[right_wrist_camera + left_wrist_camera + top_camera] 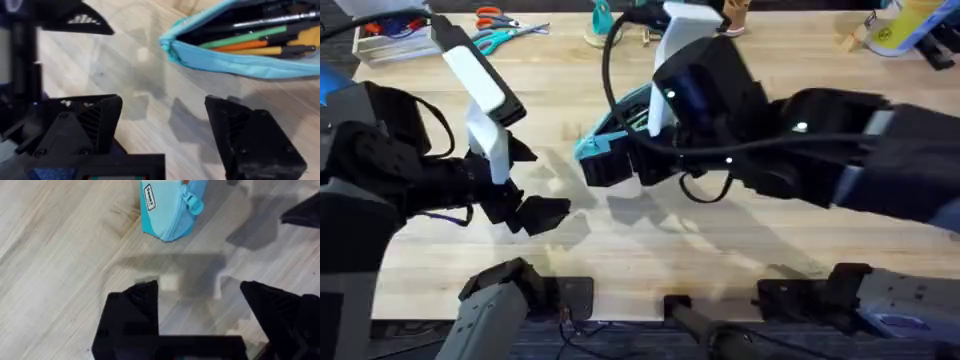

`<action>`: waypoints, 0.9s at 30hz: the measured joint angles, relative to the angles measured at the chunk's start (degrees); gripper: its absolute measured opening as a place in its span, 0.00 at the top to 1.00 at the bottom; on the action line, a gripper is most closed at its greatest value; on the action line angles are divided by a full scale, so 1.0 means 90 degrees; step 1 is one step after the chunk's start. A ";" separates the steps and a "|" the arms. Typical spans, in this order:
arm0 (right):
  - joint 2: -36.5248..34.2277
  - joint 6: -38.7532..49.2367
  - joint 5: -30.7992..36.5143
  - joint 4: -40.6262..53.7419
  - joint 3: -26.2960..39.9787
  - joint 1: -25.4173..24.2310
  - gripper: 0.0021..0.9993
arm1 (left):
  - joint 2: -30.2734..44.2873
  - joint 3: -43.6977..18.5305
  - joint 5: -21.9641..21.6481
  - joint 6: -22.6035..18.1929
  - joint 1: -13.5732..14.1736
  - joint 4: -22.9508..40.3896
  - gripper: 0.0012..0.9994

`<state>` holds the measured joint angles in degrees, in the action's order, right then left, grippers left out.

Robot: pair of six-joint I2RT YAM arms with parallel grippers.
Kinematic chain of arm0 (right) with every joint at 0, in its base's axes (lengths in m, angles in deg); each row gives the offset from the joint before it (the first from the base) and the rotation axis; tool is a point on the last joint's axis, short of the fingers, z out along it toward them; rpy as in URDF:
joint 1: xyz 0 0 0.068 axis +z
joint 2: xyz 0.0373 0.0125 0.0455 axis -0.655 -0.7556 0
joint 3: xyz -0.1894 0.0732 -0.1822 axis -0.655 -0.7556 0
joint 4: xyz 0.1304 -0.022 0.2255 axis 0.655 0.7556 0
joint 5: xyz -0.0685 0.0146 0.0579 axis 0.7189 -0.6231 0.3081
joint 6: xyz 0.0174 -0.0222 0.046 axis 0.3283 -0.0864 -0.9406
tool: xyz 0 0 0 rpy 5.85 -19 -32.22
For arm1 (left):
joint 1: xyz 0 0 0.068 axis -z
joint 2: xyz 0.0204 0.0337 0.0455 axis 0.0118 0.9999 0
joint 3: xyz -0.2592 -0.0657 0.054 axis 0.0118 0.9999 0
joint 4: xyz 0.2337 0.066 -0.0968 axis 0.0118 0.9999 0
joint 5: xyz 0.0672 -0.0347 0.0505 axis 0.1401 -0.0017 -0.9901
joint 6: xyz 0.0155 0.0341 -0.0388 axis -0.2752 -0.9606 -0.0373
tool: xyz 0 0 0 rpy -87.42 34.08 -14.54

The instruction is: Unzip the bag, pick up the pens from the table one at a time and place them inside, then zip the bag closed.

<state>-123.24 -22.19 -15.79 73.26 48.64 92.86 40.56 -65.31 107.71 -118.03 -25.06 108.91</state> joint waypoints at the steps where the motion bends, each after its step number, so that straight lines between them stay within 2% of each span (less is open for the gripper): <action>1: -0.0083 -0.0046 0.0015 -0.0020 -0.0002 0.0002 0.00 | -0.0001 0.0000 0.0000 0.0000 0.0000 0.0000 0.01; 20: -0.1202 -0.0340 0.0045 -0.1284 -0.0007 0.0002 0.00 | -0.0001 0.0000 0.0000 0.0000 0.0002 0.0000 0.01; 27: -0.1379 -0.0408 0.0069 -0.1713 -0.0007 0.0002 0.00 | 0.0000 0.0000 0.0000 0.0000 0.0000 0.0000 0.01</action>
<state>-135.66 -25.86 -15.17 57.84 48.58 92.88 40.57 -65.31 107.71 -118.03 -25.06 108.91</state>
